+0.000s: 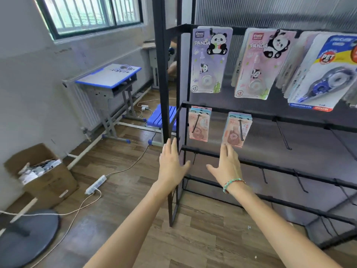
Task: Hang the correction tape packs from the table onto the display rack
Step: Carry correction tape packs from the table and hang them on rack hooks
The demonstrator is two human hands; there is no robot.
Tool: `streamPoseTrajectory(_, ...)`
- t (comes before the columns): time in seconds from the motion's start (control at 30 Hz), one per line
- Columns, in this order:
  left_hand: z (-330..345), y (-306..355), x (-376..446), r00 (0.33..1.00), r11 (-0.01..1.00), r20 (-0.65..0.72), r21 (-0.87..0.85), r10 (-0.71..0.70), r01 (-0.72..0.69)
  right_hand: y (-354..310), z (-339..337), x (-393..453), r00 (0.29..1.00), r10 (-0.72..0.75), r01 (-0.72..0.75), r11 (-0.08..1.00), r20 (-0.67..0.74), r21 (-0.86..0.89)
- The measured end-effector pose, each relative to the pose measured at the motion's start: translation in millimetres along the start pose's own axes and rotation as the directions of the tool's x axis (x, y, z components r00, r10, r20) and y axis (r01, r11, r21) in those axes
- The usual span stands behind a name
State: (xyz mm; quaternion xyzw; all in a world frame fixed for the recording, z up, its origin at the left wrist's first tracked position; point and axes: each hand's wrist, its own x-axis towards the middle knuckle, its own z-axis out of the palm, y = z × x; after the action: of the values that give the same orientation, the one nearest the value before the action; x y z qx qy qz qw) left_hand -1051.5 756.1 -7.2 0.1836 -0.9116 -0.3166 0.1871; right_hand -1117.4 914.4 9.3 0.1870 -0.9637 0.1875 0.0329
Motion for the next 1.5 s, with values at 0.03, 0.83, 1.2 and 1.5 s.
streamPoseTrajectory(0.03, -7.1, -5.5, -7.7, 1.0, 1.0, -0.009, 0.028, -0.005, 0.006, -9.2, 2.4, -5.8, 0.999, -0.033, 0.033, 0.999, 0.016, 0.009)
streamPoseTrajectory(0.83, -402.1, -301.3, -303.2, 0.697, 0.753, -0.545, 0.171, -0.465, 0.636, -476.6, 121.4, -221.0, 0.64, -0.75, 0.707, 0.659, 0.165, 0.255)
streamPoseTrajectory(1.2, -509.8, -391.8, -480.2, 0.329, 0.487, -0.68, -0.048, -0.656, 0.872, -657.7, 175.9, -366.6, 0.27, -0.93, 0.861, 0.35, 0.251, 0.37)
streamPoseTrajectory(1.5, -574.7, -463.0, -516.9, 0.13, 0.33, -0.703, -0.157, -0.699, 0.931, -780.9, 232.3, -401.2, 0.085, -0.949, 0.866, 0.221, 0.303, 0.449)
